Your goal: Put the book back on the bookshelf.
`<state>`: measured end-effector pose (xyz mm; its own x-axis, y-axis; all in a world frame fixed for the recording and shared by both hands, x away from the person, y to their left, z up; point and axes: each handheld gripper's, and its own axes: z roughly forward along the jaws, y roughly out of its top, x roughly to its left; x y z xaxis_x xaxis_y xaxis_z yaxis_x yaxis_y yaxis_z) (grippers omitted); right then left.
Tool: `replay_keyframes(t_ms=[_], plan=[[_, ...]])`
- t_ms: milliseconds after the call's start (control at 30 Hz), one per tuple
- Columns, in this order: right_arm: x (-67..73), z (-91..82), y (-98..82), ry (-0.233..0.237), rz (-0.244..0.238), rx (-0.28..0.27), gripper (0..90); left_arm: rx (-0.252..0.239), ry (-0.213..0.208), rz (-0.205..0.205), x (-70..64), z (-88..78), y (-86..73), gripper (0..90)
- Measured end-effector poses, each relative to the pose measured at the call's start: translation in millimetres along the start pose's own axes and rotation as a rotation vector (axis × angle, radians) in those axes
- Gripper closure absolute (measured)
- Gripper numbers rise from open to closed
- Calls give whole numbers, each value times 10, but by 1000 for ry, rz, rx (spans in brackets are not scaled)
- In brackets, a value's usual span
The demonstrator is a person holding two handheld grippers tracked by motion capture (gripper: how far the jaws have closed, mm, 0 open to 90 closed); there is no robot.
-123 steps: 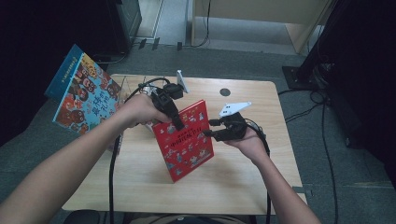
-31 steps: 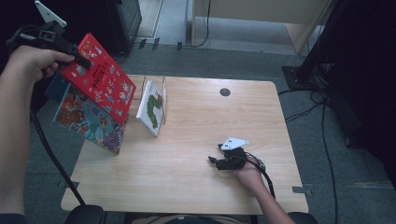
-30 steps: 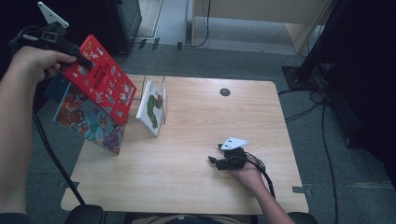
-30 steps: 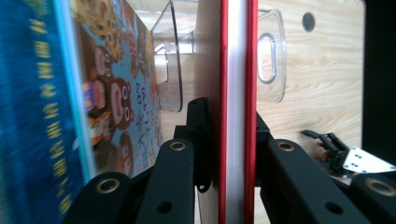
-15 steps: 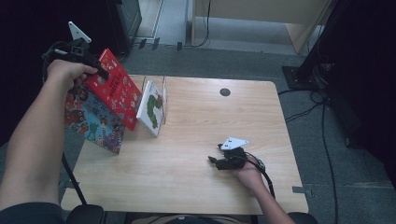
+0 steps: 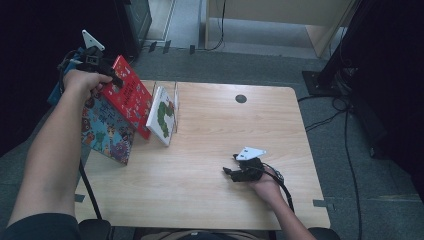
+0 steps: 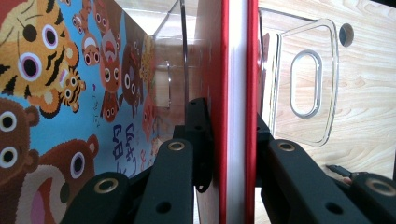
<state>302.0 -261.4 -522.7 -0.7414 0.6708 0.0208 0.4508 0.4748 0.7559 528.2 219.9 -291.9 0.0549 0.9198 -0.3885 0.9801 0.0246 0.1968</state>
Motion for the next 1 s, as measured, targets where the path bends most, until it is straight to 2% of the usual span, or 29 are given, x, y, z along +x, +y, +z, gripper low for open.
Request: replay_keyframes(t_ms=[167,367,467,800,1000], plan=[[0,1,0,0,-1,0,327,11,12,5,4,4,-5,782],[0,1,1,1,-1,-1,327,16,-2,3,-4,-12,-1,759],[-1,1,0,1,-1,-1,327,35,-4,7,-16,-14,-2,737],[1,0,0,0,0,0,327,69,5,14,-18,11,-9,781],[0,1,0,1,-1,-1,328,85,18,32,-36,0,-11,726]])
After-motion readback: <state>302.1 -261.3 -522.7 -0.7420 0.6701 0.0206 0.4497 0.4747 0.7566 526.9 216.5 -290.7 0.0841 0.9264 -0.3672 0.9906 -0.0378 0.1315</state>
